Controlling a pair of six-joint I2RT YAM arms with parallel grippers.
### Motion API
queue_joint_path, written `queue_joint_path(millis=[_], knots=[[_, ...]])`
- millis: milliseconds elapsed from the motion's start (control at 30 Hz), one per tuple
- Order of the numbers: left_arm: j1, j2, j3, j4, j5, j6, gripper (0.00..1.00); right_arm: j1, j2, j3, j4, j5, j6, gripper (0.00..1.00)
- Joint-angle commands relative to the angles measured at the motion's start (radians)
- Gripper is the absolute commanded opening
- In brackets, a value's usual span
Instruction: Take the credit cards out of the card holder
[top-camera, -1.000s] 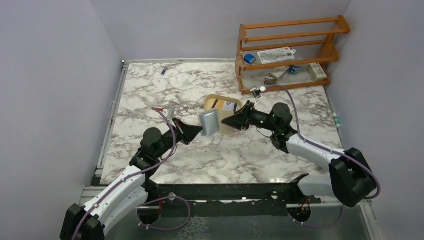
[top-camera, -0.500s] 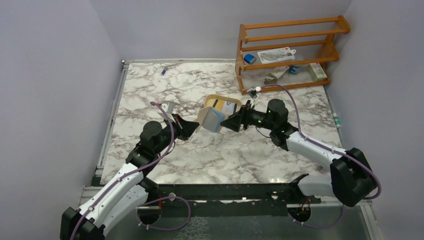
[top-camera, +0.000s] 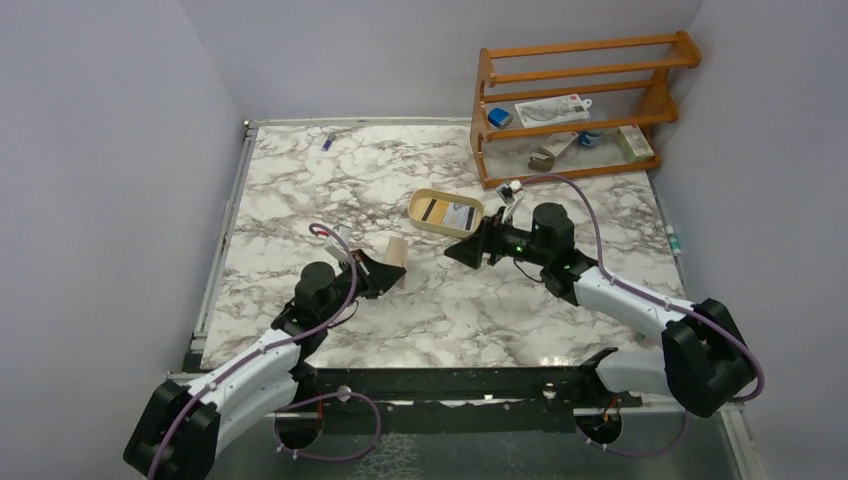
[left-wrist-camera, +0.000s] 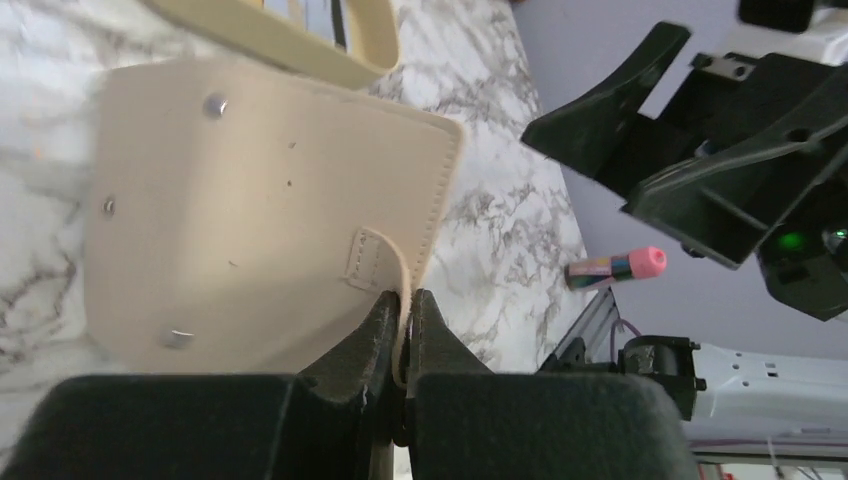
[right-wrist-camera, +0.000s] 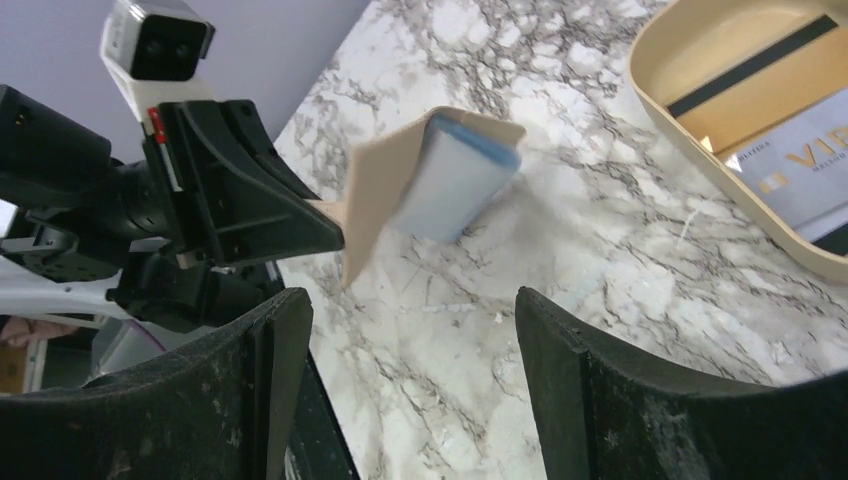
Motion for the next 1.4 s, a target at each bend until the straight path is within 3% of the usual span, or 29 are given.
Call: queue_joint_path(millis=[0, 233, 400, 533, 633, 800, 1000, 1167, 1367], knots=[[0.001, 0.118, -0.09, 0.32, 0.074, -0.205, 0.0, 0.003, -0.011, 0.02, -0.08, 0.058, -0.048, 0.79], [-0.057, 0.242, -0.046, 0.427, 0.084, -0.261, 0.0, 0.002, -0.051, -0.003, -0.109, 0.174, -0.041, 0.79], [-0.174, 0.343, 0.055, 0.517, 0.053, -0.315, 0.0, 0.002, -0.062, -0.002, -0.127, 0.21, -0.048, 0.79], [-0.245, 0.406, 0.158, 0.52, 0.014, -0.355, 0.0, 0.002, -0.13, -0.024, -0.167, 0.352, -0.037, 0.79], [-0.23, 0.385, 0.129, 0.511, -0.025, -0.382, 0.0, 0.002, -0.215, -0.039, -0.203, 0.451, -0.041, 0.8], [-0.146, 0.264, -0.014, 0.28, -0.13, -0.35, 0.0, 0.002, -0.317, -0.058, -0.243, 0.519, -0.07, 0.8], [-0.116, 0.156, -0.153, 0.038, -0.25, -0.329, 0.0, 0.002, -0.302, -0.084, -0.24, 0.488, -0.07, 0.8], [-0.115, 0.141, -0.164, -0.183, -0.285, -0.36, 0.08, 0.002, -0.225, -0.08, -0.187, 0.343, -0.08, 0.81], [-0.116, -0.049, -0.174, -0.489, -0.368, -0.415, 0.03, 0.003, -0.107, -0.063, -0.111, 0.116, -0.114, 0.81]])
